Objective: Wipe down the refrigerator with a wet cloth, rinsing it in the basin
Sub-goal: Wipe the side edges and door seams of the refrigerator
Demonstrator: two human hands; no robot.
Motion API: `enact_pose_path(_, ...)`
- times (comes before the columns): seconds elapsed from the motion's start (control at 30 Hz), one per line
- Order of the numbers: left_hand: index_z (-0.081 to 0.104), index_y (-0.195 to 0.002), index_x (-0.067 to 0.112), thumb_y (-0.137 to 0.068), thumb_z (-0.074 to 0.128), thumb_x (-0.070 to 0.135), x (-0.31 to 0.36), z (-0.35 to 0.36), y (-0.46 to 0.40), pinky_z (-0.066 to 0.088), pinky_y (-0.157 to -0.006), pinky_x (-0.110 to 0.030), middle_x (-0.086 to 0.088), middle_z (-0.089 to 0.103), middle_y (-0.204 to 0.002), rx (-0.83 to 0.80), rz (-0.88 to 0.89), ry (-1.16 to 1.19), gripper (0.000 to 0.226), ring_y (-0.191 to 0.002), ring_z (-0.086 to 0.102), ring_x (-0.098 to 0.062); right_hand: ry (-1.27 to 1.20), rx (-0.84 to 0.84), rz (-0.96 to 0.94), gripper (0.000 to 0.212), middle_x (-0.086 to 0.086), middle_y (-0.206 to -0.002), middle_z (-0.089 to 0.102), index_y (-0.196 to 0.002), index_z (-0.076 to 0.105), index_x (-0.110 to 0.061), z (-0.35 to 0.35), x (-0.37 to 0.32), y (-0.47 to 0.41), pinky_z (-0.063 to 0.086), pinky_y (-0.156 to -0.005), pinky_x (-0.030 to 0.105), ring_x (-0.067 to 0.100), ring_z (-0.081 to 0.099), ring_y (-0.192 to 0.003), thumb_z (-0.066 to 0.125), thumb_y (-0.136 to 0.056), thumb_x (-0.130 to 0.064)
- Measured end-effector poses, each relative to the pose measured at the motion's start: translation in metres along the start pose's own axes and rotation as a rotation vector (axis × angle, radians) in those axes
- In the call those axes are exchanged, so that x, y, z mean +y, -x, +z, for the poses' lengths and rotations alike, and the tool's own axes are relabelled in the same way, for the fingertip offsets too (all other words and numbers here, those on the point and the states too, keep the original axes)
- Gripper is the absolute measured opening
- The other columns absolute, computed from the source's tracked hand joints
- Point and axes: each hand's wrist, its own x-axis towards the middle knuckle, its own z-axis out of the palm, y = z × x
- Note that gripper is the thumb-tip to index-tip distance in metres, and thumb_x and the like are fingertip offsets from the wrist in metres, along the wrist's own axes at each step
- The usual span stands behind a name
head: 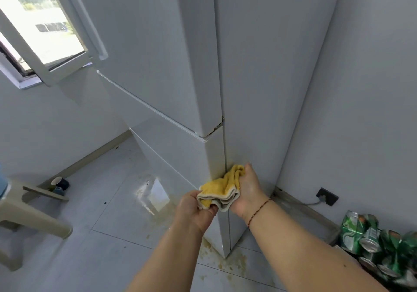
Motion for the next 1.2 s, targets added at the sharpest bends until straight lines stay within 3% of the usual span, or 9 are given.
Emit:
enact_pose_path(0.13, 0.052, -0.093, -0.013, -0.091, 0.028, -0.005, -0.008, -0.017, -0.028, 0.055, -0.039, -0.043, -0.025, 0.056, -0.094, 0.071, -0.03, -0.032, 0.026, -0.079, 0.054, -0.039, -0.016, 0.068, 0.056, 0.081, 0.019, -0.134, 0.055, -0.135, 0.053, -0.014, -0.005, 0.015, -0.013, 0.029, -0.11, 0.06, 0.039, 0.05, -0.124, 0.027, -0.087, -0.074)
enact_pose_path(0.3, 0.045, -0.075, 0.001, -0.084, 0.03, -0.004, 0.009, -0.018, -0.038, 0.047, -0.061, -0.036, -0.015, 0.047, -0.078, 0.162, 0.013, -0.213, 0.018, -0.067, 0.049, -0.032, -0.054, 0.147, 0.081, 0.078, 0.02, -0.135, 0.054, -0.135, 0.052, -0.014, -0.006, 0.016, -0.019, 0.032, -0.107, 0.062, 0.04, 0.05, -0.123, 0.027, -0.089, -0.072)
enact_pose_path(0.47, 0.035, -0.069, 0.006, -0.075, 0.03, -0.01, 0.038, -0.006, -0.036, 0.049, -0.041, -0.026, -0.009, 0.034, -0.07, 0.217, 0.129, -0.27, 0.018, -0.057, 0.042, -0.026, -0.147, 0.081, 0.177, 0.087, 0.03, -0.129, 0.054, -0.132, 0.049, 0.0, -0.004, 0.012, -0.009, 0.037, -0.103, 0.061, 0.046, 0.052, -0.118, 0.026, -0.089, -0.072)
enact_pose_path(0.57, 0.035, -0.07, 0.006, -0.062, 0.031, -0.011, 0.053, 0.007, -0.027, 0.05, -0.043, -0.026, -0.008, 0.033, -0.073, 0.158, 0.191, -0.225, 0.019, -0.057, 0.043, -0.025, -0.191, -0.016, 0.192, 0.087, 0.036, -0.125, 0.052, -0.133, 0.042, 0.006, 0.01, 0.004, 0.009, 0.036, -0.105, 0.06, 0.049, 0.053, -0.115, 0.026, -0.091, -0.069)
enact_pose_path(0.67, 0.042, -0.081, 0.003, -0.075, 0.03, -0.012, 0.056, 0.023, 0.002, 0.051, -0.049, -0.028, -0.011, 0.04, -0.077, 0.052, 0.278, -0.192, 0.02, -0.062, 0.048, -0.025, -0.196, -0.076, 0.165, 0.087, 0.038, -0.124, 0.052, -0.135, 0.04, 0.007, 0.025, -0.012, 0.033, 0.04, -0.101, 0.06, 0.05, 0.055, -0.112, 0.03, -0.092, -0.068)
enact_pose_path(0.77, 0.049, -0.101, -0.001, -0.082, 0.033, -0.011, 0.055, 0.034, 0.035, 0.055, -0.067, -0.037, -0.015, 0.047, -0.089, -0.073, 0.355, -0.115, 0.027, -0.075, 0.055, -0.027, -0.174, -0.145, 0.09, 0.085, 0.037, -0.123, 0.055, -0.133, 0.044, 0.005, 0.034, -0.035, 0.063, 0.048, -0.089, 0.057, 0.048, 0.058, -0.109, 0.029, -0.092, -0.068)
enact_pose_path(0.9, 0.054, -0.109, -0.005, -0.083, 0.036, -0.005, 0.043, 0.032, 0.07, 0.052, -0.086, -0.039, -0.019, 0.053, -0.101, -0.274, 0.37, -0.081, 0.031, -0.09, 0.056, -0.029, -0.103, -0.247, 0.0, 0.086, 0.031, -0.123, 0.059, -0.132, 0.05, 0.0, 0.026, -0.055, 0.092, 0.052, -0.09, 0.051, 0.043, 0.06, -0.112, 0.026, -0.09, -0.071)
enact_pose_path(1.07, 0.055, -0.074, 0.003, -0.067, 0.044, 0.006, 0.005, 0.011, 0.074, 0.04, -0.057, -0.028, -0.007, 0.046, -0.069, -0.355, 0.299, -0.181, 0.013, -0.057, 0.044, -0.019, -0.098, -0.222, -0.077, 0.084, 0.032, -0.124, 0.058, -0.134, 0.049, -0.001, -0.007, -0.049, 0.104, 0.057, -0.072, 0.054, 0.044, 0.065, -0.101, 0.03, -0.089, -0.07)
enact_pose_path(1.2, 0.058, -0.083, -0.001, -0.078, 0.048, 0.022, -0.032, -0.008, 0.059, 0.044, -0.045, -0.022, -0.011, 0.053, -0.066, -0.288, 0.072, -0.246, 0.026, -0.049, 0.052, -0.024, -0.142, -0.082, -0.066, 0.083, 0.034, -0.122, 0.058, -0.133, 0.049, 0.004, -0.042, -0.026, 0.093, 0.049, -0.082, 0.051, 0.044, 0.06, -0.108, 0.036, -0.09, -0.066)
